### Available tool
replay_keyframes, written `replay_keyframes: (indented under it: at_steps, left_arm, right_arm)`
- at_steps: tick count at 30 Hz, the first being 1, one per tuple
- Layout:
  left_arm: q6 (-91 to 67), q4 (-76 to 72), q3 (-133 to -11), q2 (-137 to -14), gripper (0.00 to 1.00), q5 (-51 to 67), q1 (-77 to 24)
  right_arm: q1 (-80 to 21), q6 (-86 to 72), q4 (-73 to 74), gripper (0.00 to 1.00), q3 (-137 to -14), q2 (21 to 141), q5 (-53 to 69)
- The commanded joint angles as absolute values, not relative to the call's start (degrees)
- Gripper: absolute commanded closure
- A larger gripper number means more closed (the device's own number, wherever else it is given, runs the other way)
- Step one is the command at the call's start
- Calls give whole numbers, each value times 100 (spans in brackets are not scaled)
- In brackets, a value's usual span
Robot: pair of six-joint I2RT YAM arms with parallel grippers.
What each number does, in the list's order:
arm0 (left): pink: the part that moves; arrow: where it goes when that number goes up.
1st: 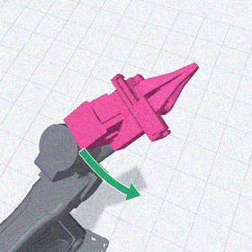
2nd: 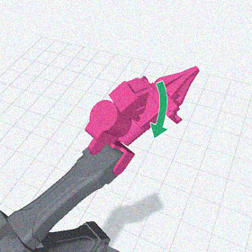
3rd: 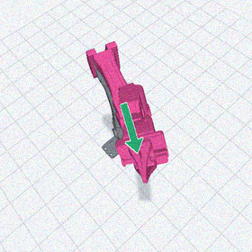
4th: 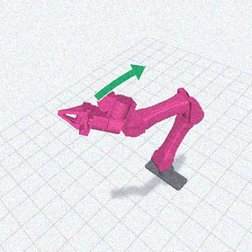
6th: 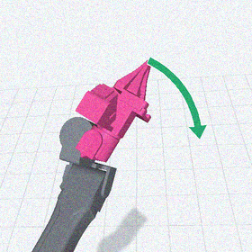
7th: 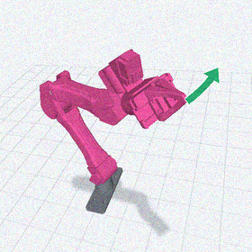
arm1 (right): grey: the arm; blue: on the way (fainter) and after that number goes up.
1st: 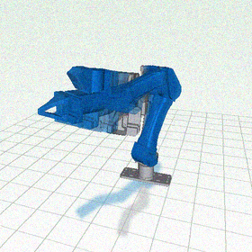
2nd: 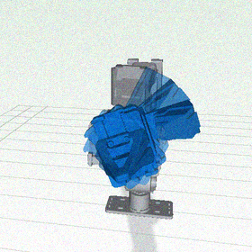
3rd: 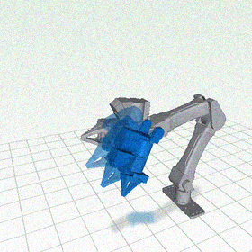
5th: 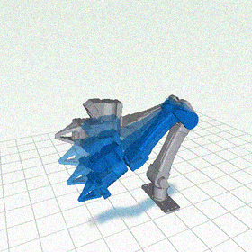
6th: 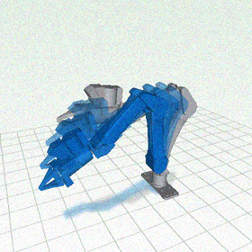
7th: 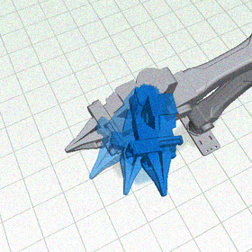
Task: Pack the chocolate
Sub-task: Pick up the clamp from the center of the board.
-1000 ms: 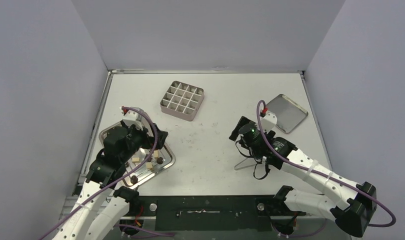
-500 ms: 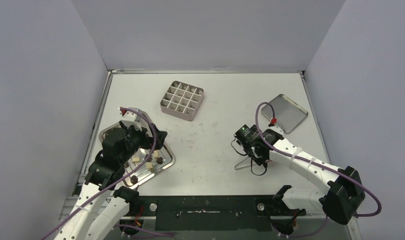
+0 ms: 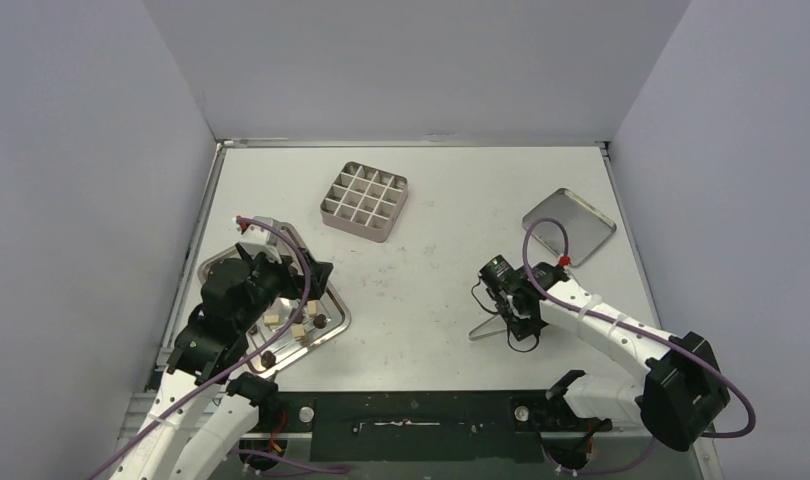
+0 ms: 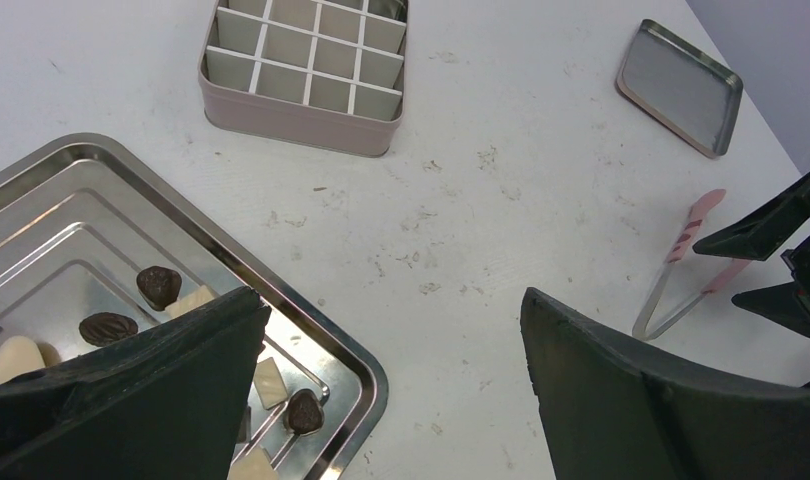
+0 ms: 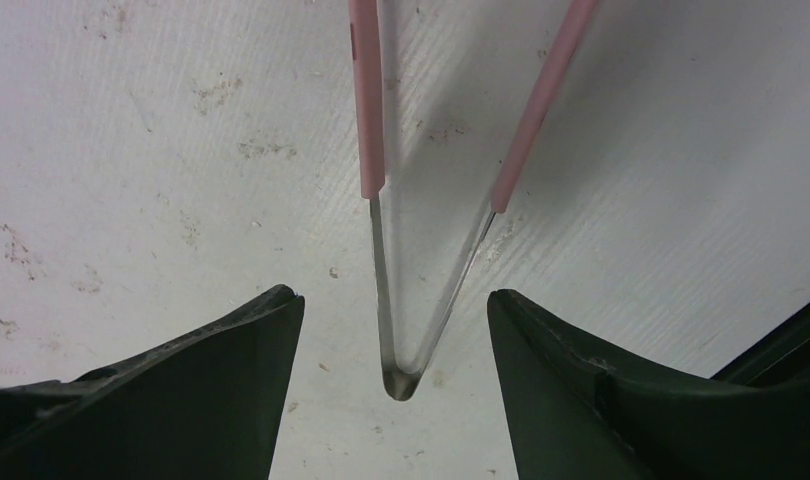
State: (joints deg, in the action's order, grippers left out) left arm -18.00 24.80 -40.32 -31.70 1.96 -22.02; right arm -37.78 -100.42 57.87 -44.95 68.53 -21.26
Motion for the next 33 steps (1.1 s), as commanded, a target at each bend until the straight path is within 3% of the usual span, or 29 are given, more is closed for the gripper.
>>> replay_keyframes:
  at_steps: [1, 33]
  left_arm:
    - [-1802, 2387, -4061, -3120, 3, 149, -2224]
    - [-1802, 2410, -4052, -3094, 3, 123, -2269]
  right_arm:
    - [-3735, -10427, 5774, 31, -4407, 6977, -2027]
    - [-3332, -10346, 4991, 39, -4184, 8483, -1780]
